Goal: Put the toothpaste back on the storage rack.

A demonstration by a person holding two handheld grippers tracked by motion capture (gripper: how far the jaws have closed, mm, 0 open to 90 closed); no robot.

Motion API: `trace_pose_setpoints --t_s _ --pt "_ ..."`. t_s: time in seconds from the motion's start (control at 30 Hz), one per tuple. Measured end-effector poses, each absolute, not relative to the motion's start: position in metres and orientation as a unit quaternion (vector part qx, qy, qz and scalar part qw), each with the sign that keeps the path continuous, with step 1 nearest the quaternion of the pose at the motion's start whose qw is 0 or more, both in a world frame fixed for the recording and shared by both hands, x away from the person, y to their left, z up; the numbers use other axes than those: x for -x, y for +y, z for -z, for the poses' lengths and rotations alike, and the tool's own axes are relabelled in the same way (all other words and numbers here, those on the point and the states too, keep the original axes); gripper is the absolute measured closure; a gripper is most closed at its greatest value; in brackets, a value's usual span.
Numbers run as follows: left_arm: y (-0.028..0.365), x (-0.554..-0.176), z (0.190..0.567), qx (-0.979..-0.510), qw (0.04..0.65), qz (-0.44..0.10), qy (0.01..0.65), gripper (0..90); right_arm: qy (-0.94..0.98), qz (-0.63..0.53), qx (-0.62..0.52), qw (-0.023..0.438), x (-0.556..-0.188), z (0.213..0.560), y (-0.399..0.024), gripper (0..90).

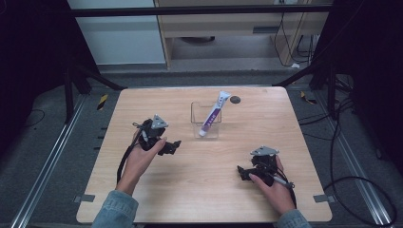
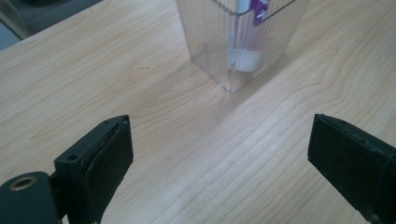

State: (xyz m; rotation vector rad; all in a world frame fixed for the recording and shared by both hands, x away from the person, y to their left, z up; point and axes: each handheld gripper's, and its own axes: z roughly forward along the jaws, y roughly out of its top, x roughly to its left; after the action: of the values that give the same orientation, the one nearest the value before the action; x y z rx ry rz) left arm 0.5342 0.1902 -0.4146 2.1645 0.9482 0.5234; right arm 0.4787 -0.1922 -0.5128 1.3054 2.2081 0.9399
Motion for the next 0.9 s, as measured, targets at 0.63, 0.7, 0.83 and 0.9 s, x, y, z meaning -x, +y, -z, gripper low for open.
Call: trace_pose_setpoints --t_s 0.63,0.7,0.83,0.9 --pt "0.256 -0.529 0.448 -0.814 0.334 -0.200 0.431 6.5 0.792 -0.338 -0.467 0.202 -0.479 0.513 -0.192 0.5" --pt "0.262 -0.530 0.452 -0.811 0.331 -0.202 0.437 6.4 0.792 -0.338 -0.467 0.202 -0.479 0.513 -0.192 0.5" --pt "0.273 -0.530 0.459 -0.806 0.327 -0.204 0.449 6.4 0.792 -0.338 -0.467 0.202 -0.479 0.513 -0.192 0.5" --pt "0.278 -0.529 0.462 -0.803 0.324 -0.206 0.456 6.4 0.792 -0.338 -0.467 0.202 -0.479 0.513 -0.192 0.5"
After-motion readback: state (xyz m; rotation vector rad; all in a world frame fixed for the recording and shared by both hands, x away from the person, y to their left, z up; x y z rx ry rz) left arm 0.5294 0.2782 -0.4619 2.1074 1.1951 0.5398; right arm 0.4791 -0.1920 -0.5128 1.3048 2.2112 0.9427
